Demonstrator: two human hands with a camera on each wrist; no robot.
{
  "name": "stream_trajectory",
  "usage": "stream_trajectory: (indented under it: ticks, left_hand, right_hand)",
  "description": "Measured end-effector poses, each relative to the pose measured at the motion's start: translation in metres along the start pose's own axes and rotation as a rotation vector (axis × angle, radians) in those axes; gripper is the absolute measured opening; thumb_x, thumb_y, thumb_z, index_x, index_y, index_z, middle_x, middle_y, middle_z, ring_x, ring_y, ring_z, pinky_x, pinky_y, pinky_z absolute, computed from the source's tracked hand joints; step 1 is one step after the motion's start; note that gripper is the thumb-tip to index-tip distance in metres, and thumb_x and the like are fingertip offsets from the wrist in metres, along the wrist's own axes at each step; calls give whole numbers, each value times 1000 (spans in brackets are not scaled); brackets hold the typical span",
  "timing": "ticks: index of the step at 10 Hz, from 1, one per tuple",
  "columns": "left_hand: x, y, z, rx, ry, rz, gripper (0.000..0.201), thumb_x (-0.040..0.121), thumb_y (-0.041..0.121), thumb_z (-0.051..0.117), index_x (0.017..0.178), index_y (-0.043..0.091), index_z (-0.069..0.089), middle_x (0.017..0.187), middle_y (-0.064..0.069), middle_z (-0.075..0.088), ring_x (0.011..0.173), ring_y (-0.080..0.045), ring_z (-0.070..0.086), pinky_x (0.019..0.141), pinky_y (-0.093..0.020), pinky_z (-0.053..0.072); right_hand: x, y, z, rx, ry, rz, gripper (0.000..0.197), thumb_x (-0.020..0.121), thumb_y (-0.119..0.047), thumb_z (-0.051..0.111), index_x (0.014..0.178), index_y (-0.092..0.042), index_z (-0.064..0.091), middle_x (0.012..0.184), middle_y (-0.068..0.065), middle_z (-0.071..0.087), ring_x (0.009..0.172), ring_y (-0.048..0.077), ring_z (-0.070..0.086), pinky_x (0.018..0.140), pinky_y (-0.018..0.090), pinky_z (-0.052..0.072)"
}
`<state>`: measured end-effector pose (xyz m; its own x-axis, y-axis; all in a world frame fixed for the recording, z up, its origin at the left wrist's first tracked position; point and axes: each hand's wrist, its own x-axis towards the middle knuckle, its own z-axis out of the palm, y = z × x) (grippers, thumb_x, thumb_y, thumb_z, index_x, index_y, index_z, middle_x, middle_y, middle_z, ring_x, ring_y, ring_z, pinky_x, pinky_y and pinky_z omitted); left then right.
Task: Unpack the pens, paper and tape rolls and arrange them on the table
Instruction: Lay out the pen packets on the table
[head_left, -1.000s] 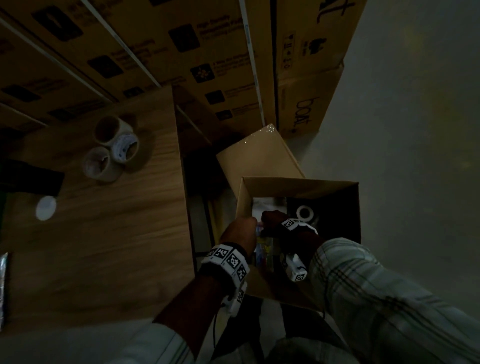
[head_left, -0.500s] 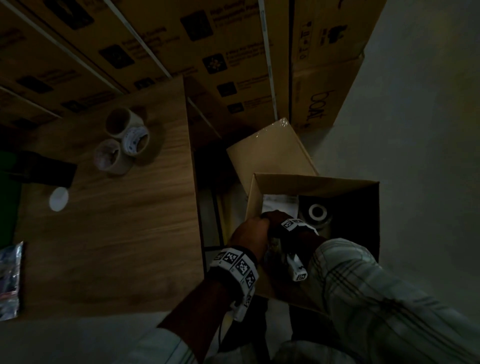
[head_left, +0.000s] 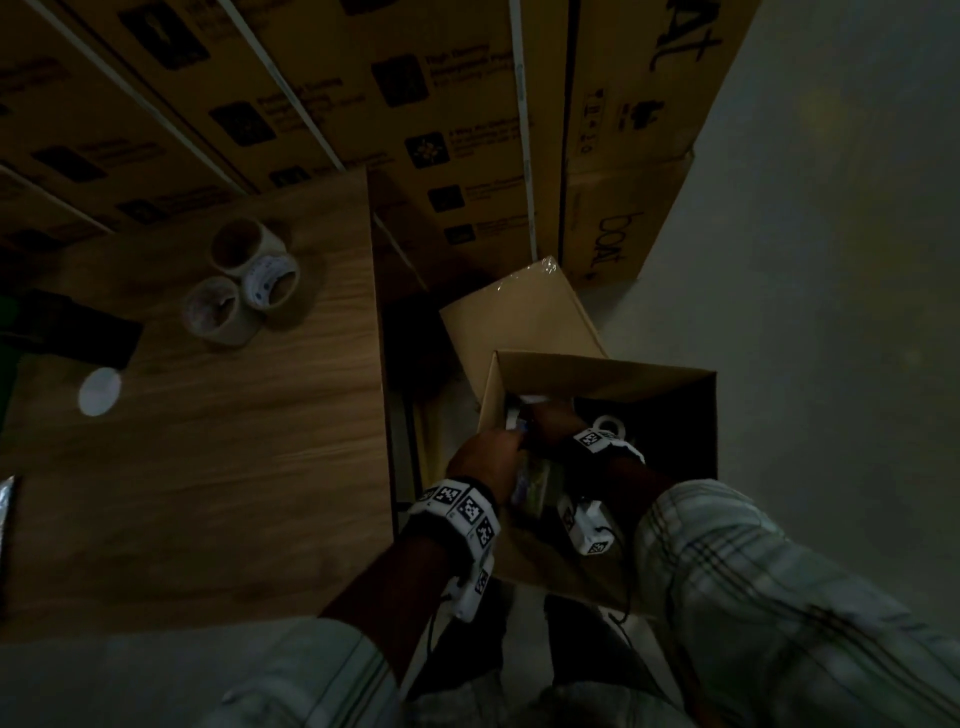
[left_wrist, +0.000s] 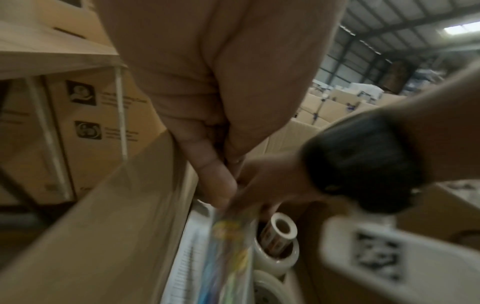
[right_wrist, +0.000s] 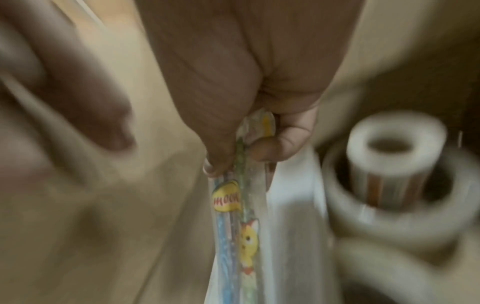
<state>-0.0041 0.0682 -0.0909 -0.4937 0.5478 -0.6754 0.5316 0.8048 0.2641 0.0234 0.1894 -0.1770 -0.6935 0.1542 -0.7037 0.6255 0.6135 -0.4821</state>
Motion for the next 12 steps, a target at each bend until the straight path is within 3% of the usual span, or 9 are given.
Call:
stream_trajectory:
  ticks: [2,3,4,5,6,7,9,10,12]
  left_hand:
    - [-2,-2,-6,-81,-15,-22,21,93,4,48,109,3,62,117,-17,61,108,-31,60,91,-39,51]
    - [-3,0,-6,-101,1,-18,23,94,10,48,111,2,61,122,-18,60,114,-34,58,94,-40,49]
    - [-5,0,0,-207,67,-36,44,94,28,52,135,10,47,138,-14,51,125,-32,51,100,-36,44]
    - [-9,2,2,-424,139,-44,53,92,41,53,135,10,45,132,-15,56,120,-32,55,96,-35,46]
    - [-18,2,-6,-567,194,-144,55,94,50,46,125,5,50,119,-20,62,107,-34,61,86,-34,47]
    - [-32,-3,-18,-629,248,-148,42,97,39,46,122,5,50,115,-18,63,103,-33,62,82,-33,48]
    - [-70,-30,-53,-643,468,-114,35,96,24,52,125,7,53,122,-16,61,112,-31,59,90,-33,48]
    - [-90,-57,-64,-764,611,-206,51,89,34,62,130,7,49,127,-14,58,116,-31,57,95,-36,48]
    - [-133,-138,-57,-1085,596,-180,36,80,43,64,105,18,57,105,-14,68,92,-33,68,78,-49,59]
  right_hand:
    - [-54,-9,-57,-198,99,-131,44,92,-31,57,132,-14,52,137,13,53,123,32,52,104,41,43]
    - [-77,-12,-79,-94,177,-184,45,87,-28,64,127,-9,56,131,17,57,119,34,56,101,45,45]
    - [-93,-8,-103,-31,260,-194,47,89,-24,64,130,-5,53,135,17,54,122,34,53,102,39,43]
    - [-105,-9,-125,86,322,-193,36,89,-25,63,119,-5,60,113,14,63,104,28,59,84,33,47]
    - [-113,-17,-135,209,316,-253,9,91,-19,61,85,-13,64,72,-1,57,68,17,56,48,13,45]
    - [-117,-31,-134,276,325,-294,12,91,-22,60,92,-12,65,75,-1,59,61,8,55,42,12,46]
    - [-129,-81,-131,350,326,-399,21,91,-29,60,99,-10,65,87,9,67,66,14,61,42,12,48]
    - [-142,-116,-124,432,343,-427,20,91,-26,60,98,-7,64,76,5,64,59,13,59,43,18,47]
    - [-157,-192,-72,478,354,-467,24,92,-21,60,105,-2,64,72,7,58,57,16,53,43,23,44]
